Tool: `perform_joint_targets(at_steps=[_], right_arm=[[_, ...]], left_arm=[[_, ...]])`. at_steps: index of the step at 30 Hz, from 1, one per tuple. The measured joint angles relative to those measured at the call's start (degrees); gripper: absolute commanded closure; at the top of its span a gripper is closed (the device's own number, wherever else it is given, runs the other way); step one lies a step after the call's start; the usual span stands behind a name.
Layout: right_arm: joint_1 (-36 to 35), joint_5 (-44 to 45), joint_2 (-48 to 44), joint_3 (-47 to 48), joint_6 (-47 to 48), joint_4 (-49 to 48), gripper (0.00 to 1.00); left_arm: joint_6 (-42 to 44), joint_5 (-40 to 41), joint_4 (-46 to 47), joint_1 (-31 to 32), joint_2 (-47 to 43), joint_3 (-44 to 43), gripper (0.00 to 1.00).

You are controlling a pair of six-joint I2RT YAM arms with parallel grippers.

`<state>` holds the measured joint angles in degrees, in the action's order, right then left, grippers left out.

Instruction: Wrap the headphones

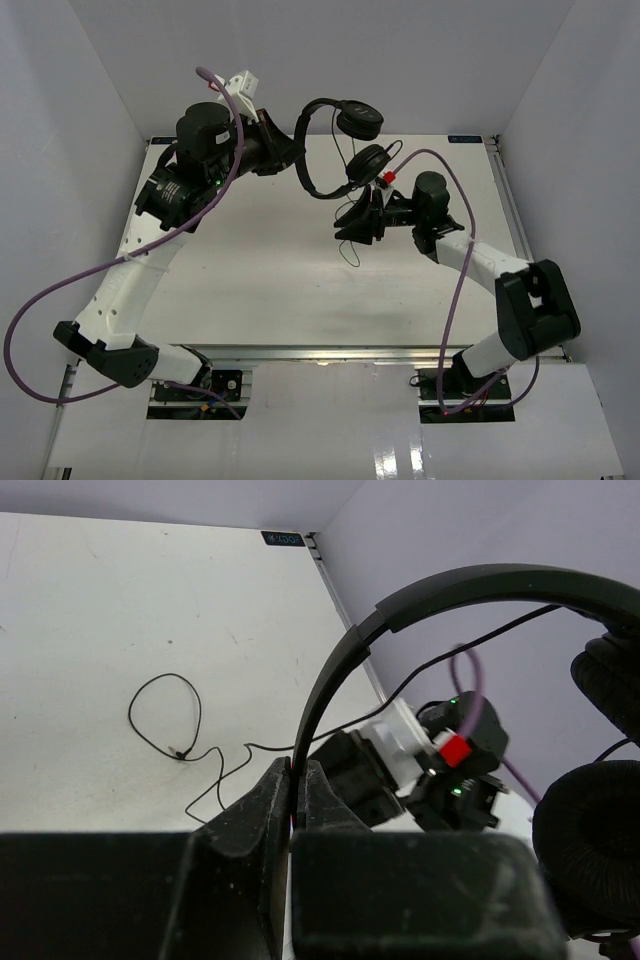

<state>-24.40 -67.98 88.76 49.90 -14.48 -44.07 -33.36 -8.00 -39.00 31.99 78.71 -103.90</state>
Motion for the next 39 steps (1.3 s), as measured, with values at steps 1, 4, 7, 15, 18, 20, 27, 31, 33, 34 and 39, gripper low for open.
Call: perform_joint_targets(at_steps=[1, 4, 7, 15, 18, 20, 27, 31, 33, 34, 39], right_arm=[[0.0, 2.2, -3.0, 0.6, 6.3, 6.2, 0.57], [0.0, 8.7, -10.2, 0.8, 20.2, 18.9, 0.57], [0.0, 16.4, -14.8, 0.6, 29.5, 27.1, 0.56], [1.8, 31.1, -15.0, 1.7, 35.4, 34.1, 0.10], [1.9, 32.5, -11.9, 1.8, 34.1, 32.2, 0.10], [1.9, 31.7, -8.8, 2.1, 32.8, 30.2, 0.10], [1.6, 28.1, 2.9, 5.9, 25.2, 21.5, 0.16], [1.5, 26.0, 5.5, 6.6, 21.5, 17.5, 0.64], [1.5, 24.5, 5.8, 6.2, 19.9, 16.0, 0.79], [1.5, 23.7, 5.8, 5.9, 19.1, 15.1, 0.83], [1.3, 20.7, 1.8, 1.5, 17.9, 15.5, 0.92]], left_arm=[[0.0, 0.1, -0.1, 0.0, 0.1, 0.0, 1.00], [0.3, 0.3, -0.2, 0.0, 0.5, 0.0, 1.00], [0.4, 0.6, -0.5, 0.0, 0.5, 0.0, 1.00], [0.6, 1.0, -0.5, 0.0, 0.5, 0.0, 1.00], [0.6, 1.0, -0.6, 0.0, 0.5, 0.0, 1.00], [0.6, 1.0, -0.7, 0.0, 0.5, 0.0, 1.00], [0.5, 1.0, -1.1, 0.0, 0.5, 0.0, 1.00], [0.5, 1.6, -1.1, 0.0, 0.2, 0.0, 1.00], [0.5, 2.1, -1.1, 0.0, 0.0, -0.1, 1.00], [0.5, 2.4, -1.1, 0.0, 0.0, -0.2, 1.00], [-0.4, 6.1, -0.7, 0.0, -0.6, -0.1, 1.00]])
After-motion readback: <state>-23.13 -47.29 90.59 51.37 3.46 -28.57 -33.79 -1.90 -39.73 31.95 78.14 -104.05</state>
